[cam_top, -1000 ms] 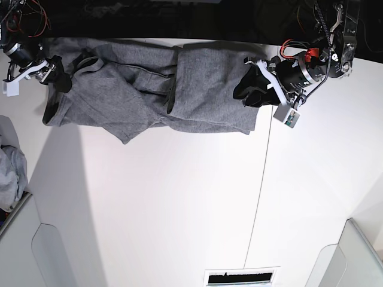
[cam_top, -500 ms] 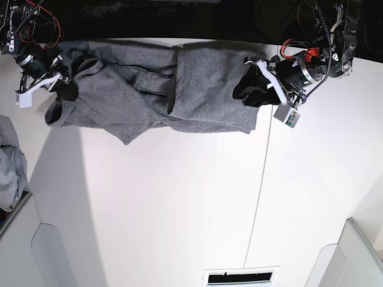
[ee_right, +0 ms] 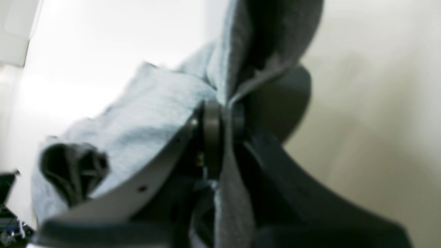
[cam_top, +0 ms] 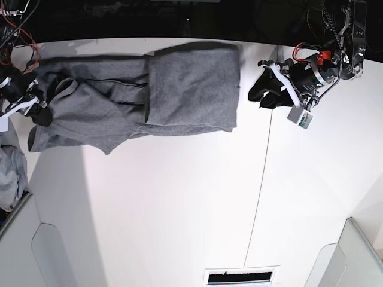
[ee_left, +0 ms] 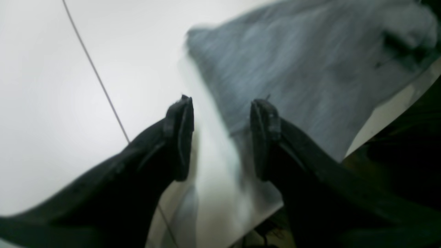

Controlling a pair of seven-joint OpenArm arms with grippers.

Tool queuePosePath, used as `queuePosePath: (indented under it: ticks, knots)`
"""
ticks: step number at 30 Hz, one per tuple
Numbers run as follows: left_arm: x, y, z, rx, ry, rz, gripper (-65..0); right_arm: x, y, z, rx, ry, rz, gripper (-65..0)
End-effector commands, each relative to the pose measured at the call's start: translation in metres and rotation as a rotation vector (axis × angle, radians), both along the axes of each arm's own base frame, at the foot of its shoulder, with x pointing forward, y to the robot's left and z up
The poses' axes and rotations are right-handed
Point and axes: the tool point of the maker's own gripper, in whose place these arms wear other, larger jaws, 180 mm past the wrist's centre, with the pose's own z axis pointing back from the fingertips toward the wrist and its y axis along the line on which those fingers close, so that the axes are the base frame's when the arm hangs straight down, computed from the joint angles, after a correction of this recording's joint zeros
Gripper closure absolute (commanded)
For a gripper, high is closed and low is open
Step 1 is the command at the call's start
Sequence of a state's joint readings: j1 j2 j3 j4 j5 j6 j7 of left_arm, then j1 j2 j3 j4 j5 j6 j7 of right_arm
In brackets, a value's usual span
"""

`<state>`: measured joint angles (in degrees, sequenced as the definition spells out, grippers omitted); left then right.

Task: Layout the t-shirt on the table in an organized manner, then fold the t-shirt properly
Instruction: 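Fold the right-held end over onto the folded stack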

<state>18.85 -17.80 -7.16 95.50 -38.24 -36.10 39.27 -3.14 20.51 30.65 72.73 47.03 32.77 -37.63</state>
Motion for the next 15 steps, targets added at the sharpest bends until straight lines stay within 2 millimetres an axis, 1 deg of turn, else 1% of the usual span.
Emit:
queuePosePath:
  ticks: [1, 3, 5, 8, 11, 13, 15]
  knots:
    - [0.002, -0.001, 0.002, -0.018, -0.012, -0.001, -29.2, 0.015, -0.009, 0.023, -0.002, -0.077, -0.006, 0.0]
    - [-0.006, -0.005, -0.01, -0.027, 0.028, -0.007, -29.2, 0.021, -0.006, 0.03, 0.022, -0.091, 0.002, 0.0]
    - [-0.014, -0.013, -0.019, -0.036, 0.058, -0.028, -29.2, 0.026, 0.002, 0.037, 0.069, -0.11, 0.01, 0.0]
    - [-0.024, -0.033, -0.029, -0.04, 0.087, -0.081, -29.2, 0.031, 0.023, 0.049, 0.129, -0.152, 0.034, 0.0]
    - [-0.028, -0.046, -0.038, -0.009, 0.093, -0.087, -29.2, 0.034, 0.061, 0.064, 0.172, -0.204, 0.096, 0.0]
    - [-0.029, -0.052, -0.044, 0.006, 0.093, -0.078, -29.2, 0.032, 0.094, 0.075, 0.19, -0.243, 0.155, 0.0]
    - [-0.031, -0.06, -0.05, 0.0, 0.106, -0.072, -29.2, 0.025, 0.133, 0.087, 0.211, -0.274, 0.23, 0.0]
